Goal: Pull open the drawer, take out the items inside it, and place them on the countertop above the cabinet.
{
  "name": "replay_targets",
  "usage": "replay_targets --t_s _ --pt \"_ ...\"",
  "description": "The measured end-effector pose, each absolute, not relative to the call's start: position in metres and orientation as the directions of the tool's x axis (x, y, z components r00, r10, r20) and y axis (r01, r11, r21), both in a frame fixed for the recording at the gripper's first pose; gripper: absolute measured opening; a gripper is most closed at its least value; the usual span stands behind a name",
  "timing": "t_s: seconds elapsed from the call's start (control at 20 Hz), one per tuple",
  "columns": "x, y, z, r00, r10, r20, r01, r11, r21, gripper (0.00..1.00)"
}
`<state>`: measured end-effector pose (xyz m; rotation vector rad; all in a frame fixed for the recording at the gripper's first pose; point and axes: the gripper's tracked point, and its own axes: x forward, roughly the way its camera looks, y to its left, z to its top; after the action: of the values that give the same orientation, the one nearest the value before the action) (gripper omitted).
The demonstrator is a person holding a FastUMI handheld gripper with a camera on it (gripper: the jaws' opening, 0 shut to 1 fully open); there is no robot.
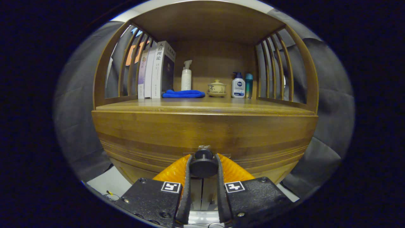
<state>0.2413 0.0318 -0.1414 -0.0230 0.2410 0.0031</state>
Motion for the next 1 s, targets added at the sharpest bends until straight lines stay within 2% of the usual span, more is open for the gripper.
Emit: replay_targets --t_s 1.0 --pt "0.145 0.034 -0.148 0.969 -0.006 -0.247 -0.008 0.998 -0.057 0.37"
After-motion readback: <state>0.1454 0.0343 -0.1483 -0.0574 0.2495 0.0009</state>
